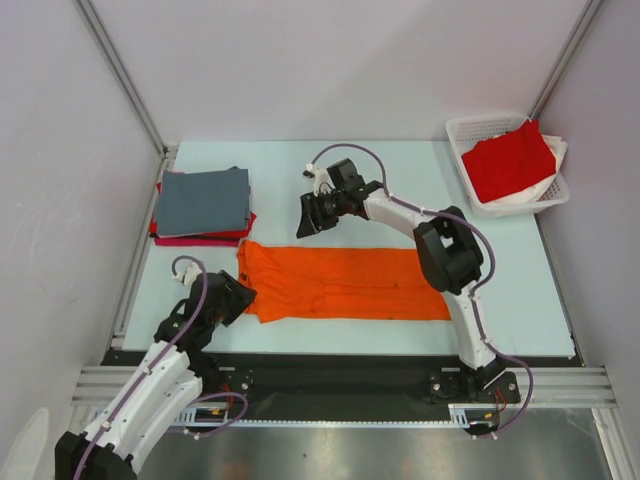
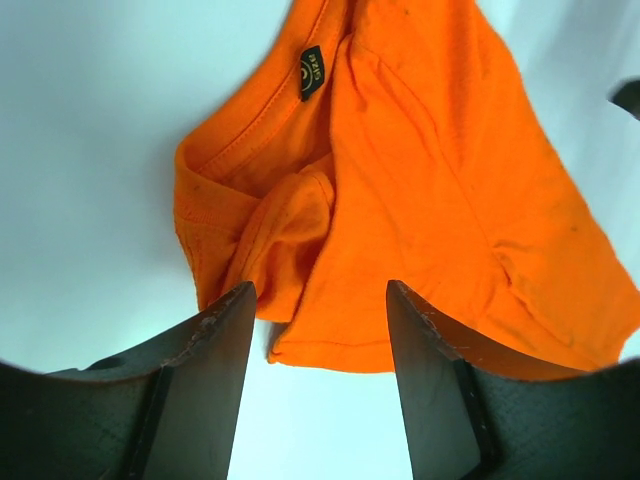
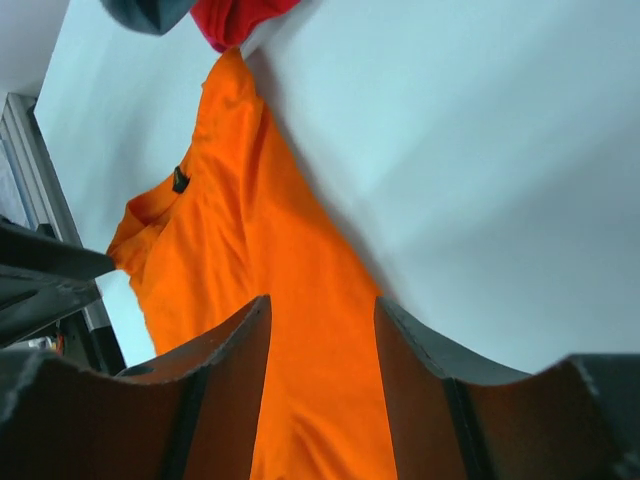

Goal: Fold and stack the t-shirts
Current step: Fold the tshirt

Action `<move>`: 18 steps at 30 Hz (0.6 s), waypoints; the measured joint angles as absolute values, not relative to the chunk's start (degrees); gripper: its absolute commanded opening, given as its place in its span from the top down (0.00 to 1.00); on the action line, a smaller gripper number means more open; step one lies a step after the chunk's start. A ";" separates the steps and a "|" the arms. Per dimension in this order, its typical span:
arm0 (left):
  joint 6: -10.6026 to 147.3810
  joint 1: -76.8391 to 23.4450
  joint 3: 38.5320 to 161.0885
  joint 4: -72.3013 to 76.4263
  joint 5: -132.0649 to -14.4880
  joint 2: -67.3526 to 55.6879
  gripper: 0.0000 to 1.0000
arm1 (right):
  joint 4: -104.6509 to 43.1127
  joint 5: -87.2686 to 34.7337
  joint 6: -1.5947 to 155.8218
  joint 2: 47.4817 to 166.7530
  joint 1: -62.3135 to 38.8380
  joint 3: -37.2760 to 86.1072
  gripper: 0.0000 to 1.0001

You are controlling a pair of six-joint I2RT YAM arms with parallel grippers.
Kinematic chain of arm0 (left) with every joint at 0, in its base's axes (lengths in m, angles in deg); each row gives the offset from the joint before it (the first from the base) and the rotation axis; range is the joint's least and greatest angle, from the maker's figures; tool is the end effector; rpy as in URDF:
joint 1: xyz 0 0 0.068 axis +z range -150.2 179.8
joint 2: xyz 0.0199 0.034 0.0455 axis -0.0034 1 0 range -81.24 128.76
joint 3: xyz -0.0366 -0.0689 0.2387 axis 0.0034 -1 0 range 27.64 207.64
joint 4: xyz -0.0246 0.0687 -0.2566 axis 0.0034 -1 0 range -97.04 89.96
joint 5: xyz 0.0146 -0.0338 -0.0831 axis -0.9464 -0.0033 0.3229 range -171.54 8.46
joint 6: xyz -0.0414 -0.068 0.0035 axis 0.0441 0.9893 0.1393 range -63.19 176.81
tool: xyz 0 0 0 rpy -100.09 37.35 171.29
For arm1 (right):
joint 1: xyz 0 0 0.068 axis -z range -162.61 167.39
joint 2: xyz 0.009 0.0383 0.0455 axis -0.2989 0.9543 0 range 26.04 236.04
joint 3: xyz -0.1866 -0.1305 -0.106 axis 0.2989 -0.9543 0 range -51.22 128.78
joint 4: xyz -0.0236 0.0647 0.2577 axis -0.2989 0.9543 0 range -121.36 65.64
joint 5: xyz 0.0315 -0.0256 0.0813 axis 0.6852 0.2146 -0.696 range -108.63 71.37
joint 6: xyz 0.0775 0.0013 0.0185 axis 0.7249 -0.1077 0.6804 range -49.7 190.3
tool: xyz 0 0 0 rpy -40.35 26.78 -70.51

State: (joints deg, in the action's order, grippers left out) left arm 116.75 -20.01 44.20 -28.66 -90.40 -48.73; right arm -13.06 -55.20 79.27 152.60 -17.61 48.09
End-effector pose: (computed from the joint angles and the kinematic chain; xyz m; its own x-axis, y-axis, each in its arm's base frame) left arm 0.1681 -0.0492 0.1326 -0.5312 -0.7176 -0.4504 -0.4554 0.6901 -0.5624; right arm 0.3899 0.3230 0.1539 -0.7028 -0.3393 -0.6253 -0.7014 0.4773 0.5294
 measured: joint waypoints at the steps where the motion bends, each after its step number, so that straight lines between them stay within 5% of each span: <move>1: 116.93 -20.01 44.20 -29.01 -90.44 -49.38 0.39 | -12.82 -56.14 79.07 154.30 -17.46 49.75 0.47; 18: 116.75 -20.01 48.31 -35.35 -94.75 -50.17 0.38 | -4.64 -71.95 74.55 170.92 -19.63 66.82 0.46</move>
State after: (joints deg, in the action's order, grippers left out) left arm 116.75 -20.01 48.31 -35.35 -94.75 -50.17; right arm -4.64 -71.95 74.55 170.92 -19.63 66.82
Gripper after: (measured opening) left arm 0.622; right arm 0.546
